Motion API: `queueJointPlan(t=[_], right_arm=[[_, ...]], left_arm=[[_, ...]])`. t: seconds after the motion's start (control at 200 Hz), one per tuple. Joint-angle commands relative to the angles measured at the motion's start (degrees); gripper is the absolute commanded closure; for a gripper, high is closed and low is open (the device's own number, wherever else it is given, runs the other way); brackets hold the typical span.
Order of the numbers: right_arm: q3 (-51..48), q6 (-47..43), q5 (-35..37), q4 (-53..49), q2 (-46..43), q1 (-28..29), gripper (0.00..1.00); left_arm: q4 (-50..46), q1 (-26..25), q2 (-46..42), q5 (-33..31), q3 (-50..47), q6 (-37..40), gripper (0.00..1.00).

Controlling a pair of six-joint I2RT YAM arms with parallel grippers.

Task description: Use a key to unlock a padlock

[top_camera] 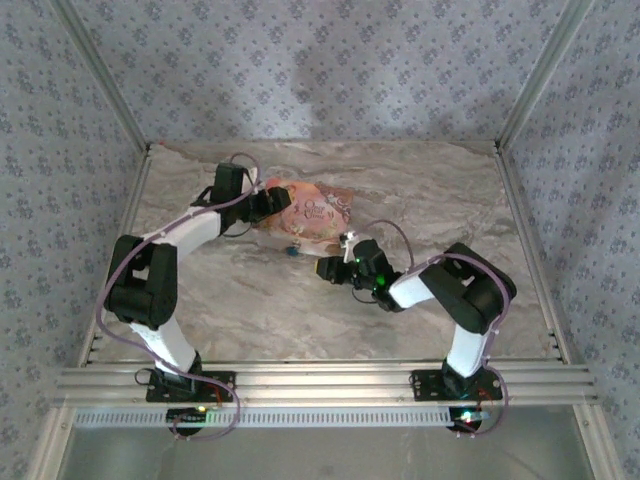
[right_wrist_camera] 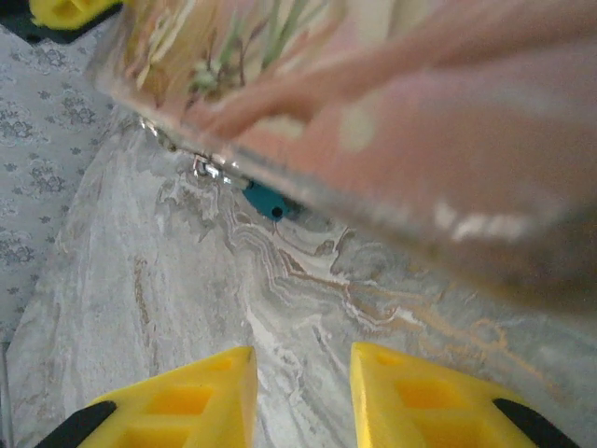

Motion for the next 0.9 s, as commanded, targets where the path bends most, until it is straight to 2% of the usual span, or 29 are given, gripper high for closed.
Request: queueJointPlan(t=[0.0,0.365,0.655,0.899], right_arm=[[2.8,-3.2,-3.3,-1.5,-0.9,-1.6,0.65],[6.4,-12.1,-5.3,-3.8,-0.5,-6.6,0.50],[-0.3,-12.8,-6.5,9.3,1.3,-3.8,0.37],[3.2,-11.6,-6.2,11.5,5.3,-2.6,0.30]], left_arm=[[-0.2,-0.3,-1.0,0.7,-2.3,0.9,0.35],[0.8,-2.4,-3.9,0.4,-7.2,-1.5,0.35],[1.1,-3.1,-6.3,-0.5,-8.6,-3.0,0.35],[1.1,-3.2,-6.0,-1.0,-8.5,-3.4,0.35]])
